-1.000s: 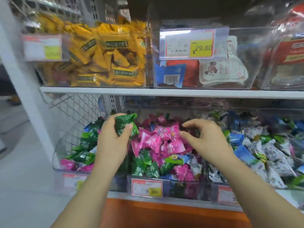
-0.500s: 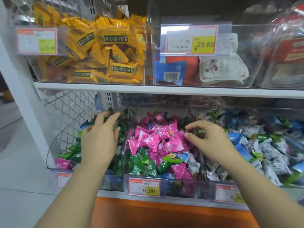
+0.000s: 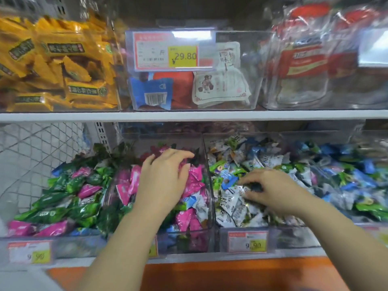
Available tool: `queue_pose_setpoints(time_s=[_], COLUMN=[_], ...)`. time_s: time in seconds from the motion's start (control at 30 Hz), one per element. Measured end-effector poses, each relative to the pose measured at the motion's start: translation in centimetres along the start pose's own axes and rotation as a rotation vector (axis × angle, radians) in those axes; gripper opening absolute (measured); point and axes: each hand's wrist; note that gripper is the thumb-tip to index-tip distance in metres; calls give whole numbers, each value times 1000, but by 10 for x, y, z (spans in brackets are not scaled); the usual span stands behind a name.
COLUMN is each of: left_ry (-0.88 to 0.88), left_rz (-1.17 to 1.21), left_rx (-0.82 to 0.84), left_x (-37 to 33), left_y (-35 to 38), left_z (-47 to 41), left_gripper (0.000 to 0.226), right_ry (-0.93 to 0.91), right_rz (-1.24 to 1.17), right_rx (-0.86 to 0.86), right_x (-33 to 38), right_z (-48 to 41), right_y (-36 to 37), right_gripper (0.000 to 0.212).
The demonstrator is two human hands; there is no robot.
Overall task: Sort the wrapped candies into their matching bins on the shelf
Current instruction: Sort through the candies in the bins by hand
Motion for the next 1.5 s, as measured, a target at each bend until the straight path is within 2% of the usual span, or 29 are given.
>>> queue_pose_setpoints(time_s=[0.2, 0.33, 0.43, 0.57, 0.67, 0.83, 0.93, 1.0, 1.07, 1.13, 1.2, 1.5], left_ry=[14, 11, -7, -14, -14, -18, -22, -22, -22, -23, -20, 18], left_rz=[14, 55, 94, 109, 118, 118, 117, 123, 129, 132, 136, 141], left_rx=[164, 216, 210, 207, 208, 214, 215, 214, 212, 210, 207, 189], left_x=[-13, -16, -16, -16, -15, -14, -14, -14, -14, -15, -14, -12], left_y=[22, 30, 32, 33, 33, 34, 34, 34, 35, 35, 35, 37], left_z=[-4, -4, -4, -4, -4, -5, -5, -5, -5, -4, -4, -3], left_gripper=[26, 25, 23, 23, 23, 24, 24, 24, 24, 24, 24, 23], right_ry=[2, 62, 121, 122, 106, 118, 128, 91, 30, -17, -48, -26], right_rz=[-137, -244, -222, -206, -196, -201, -351, -474, -547, -466, -322, -270], right_rx=[35, -66, -135, -34, -73, -176, -306, -260, -103, 51, 131, 132], right_x=[-25, -37, -45, -47, -47, -52, -51, -50, -48, -43, -38, -29], right_z=[11, 19, 15, 5, -4, -9, -1, 8, 18, 26, 26, 16], right_y=[0, -11, -13, -5, 1, 6, -7, -20, -30, -32, -26, -9], right_gripper=[20, 20, 29, 51, 59, 23, 18, 21, 22, 22, 24, 27])
Point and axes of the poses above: each hand's wrist, its own z-axis away from the middle knuckle, its own y-axis out of the palm, x = y × z, and after that the axes turned 13 degrees about z, right-handed
